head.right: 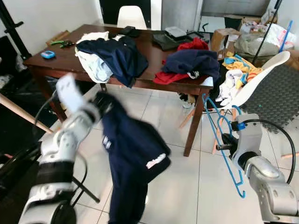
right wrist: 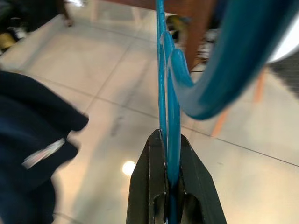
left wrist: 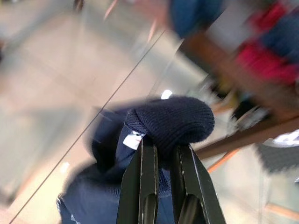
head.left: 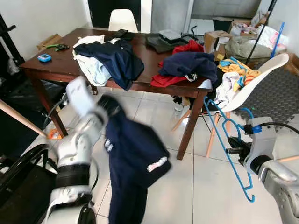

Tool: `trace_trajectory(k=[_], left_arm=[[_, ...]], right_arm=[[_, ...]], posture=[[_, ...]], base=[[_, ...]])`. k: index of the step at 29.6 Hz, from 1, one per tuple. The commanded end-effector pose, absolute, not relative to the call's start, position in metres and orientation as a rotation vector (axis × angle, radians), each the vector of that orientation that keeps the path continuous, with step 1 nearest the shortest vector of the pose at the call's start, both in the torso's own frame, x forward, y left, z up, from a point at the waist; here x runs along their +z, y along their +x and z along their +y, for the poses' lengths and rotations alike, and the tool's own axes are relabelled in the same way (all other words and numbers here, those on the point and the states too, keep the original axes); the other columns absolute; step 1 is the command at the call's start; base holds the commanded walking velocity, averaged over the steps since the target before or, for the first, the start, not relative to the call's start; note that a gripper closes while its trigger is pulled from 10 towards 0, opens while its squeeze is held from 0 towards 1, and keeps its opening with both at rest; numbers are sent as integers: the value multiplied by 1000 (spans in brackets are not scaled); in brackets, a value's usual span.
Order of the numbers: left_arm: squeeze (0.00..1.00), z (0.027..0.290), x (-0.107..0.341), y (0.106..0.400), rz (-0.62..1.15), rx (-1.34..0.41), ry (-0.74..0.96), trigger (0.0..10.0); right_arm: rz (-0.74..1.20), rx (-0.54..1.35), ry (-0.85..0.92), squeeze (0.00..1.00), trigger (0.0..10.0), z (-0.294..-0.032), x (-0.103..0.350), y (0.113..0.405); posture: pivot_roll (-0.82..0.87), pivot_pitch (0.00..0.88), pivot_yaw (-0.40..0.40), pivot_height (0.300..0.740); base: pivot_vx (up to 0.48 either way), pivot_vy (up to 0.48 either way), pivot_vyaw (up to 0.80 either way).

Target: Hang hanger

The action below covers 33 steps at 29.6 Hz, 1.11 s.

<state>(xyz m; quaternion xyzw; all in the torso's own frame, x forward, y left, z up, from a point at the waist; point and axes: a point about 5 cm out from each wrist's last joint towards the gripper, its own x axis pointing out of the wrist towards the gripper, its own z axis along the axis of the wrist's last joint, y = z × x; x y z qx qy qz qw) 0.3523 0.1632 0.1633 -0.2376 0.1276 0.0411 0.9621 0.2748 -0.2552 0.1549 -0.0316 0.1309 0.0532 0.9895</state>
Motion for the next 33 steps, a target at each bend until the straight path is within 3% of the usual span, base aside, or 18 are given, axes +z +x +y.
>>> trace_trajectory(k=[1,7,16,23,27,33], left_arm=[[0,159,185,352,176,51,-454,10000],[0,160,178,349,169,86,-482,10000],[0,162,181,352,136,74,-465,10000],[0,172,200,352,56,76,-406,10000],[0,175,212,354,3,72,-363,10000],[0,174,234,361,-86,13,-266,10000]], right_arm=[[277,143,-52,0,10000,-248,153,274],[279,263,-85,0,10000,-238,161,272],[267,301,-70,0,10000,-229,162,270],[182,484,65,0,10000,-202,171,264],[202,633,37,0,10000,-193,173,251],[373,807,-178,0,10000,-204,166,226]], posture=[[1,114,2,740],[1,117,-3,740],[-3,124,-7,740],[5,126,-9,740],[5,126,-9,740],[8,123,-8,740]], base=[[0,0,-800],[0,0,-800],[0,0,-774],[0,0,0],[0,0,0],[0,0,0]])
